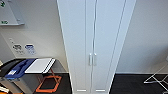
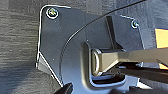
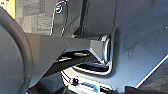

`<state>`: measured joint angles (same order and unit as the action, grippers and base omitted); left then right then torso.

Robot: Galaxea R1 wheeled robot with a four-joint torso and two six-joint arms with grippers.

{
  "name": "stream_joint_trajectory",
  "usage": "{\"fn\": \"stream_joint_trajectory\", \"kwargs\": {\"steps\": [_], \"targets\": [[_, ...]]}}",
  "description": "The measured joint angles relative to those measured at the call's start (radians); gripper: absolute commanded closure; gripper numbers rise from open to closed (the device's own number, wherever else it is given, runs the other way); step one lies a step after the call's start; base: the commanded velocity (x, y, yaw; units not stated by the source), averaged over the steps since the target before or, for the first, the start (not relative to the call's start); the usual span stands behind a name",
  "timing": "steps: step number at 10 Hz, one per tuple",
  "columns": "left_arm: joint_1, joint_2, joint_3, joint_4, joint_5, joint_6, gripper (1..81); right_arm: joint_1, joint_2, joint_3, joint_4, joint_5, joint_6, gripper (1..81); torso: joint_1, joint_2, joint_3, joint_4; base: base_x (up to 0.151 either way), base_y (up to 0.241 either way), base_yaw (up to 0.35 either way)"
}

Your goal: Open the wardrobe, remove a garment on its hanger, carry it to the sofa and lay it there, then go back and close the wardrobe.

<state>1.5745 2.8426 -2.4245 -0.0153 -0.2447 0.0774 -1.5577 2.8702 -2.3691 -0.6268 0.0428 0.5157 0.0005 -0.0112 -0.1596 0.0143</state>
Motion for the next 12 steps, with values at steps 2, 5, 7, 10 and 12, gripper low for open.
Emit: {"fn": "stream_joint_trajectory", "kwargs": {"steps": [2, 5, 7, 10, 12], "targets": [[-0.003, 0.0, 0.0, 0.0, -0.005, 0.0, 1.0, -0.003, 0.0, -0.001, 0.0, 0.002, 0.0, 1.0, 0.0, 0.0, 0.0, 0.0, 0.09, 0.0, 0.0], [0.0, 0.0, 0.0, 0.0, -0.003, 0.0, 1.0, -0.004, 0.0, -0.001, 0.0, 0.005, 0.0, 1.0, 0.0, 0.0, 0.0, 0.0, 0.092, 0.0, 0.0], [0.0, 0.0, 0.0, 0.001, -0.003, 0.0, 1.0, -0.004, 0.0, -0.003, 0.0, 0.007, 0.0, 1.0, 0.0, 0.0, 0.0, 0.0, 0.092, 0.0, 0.0], [0.0, 0.0, 0.0, 0.001, -0.003, 0.0, 1.0, -0.005, 0.0, -0.014, 0.0, 0.009, 0.0, 1.0, 0.0, 0.0, 0.0, 0.0, 0.092, 0.0, 0.0], [0.0, 0.0, 0.0, 0.003, -0.003, 0.0, 1.0, -0.004, 0.0, -0.014, 0.0, 0.01, 0.001, 1.0, 0.0, 0.0, 0.0, 0.0, 0.092, 0.0, 0.0]]}}
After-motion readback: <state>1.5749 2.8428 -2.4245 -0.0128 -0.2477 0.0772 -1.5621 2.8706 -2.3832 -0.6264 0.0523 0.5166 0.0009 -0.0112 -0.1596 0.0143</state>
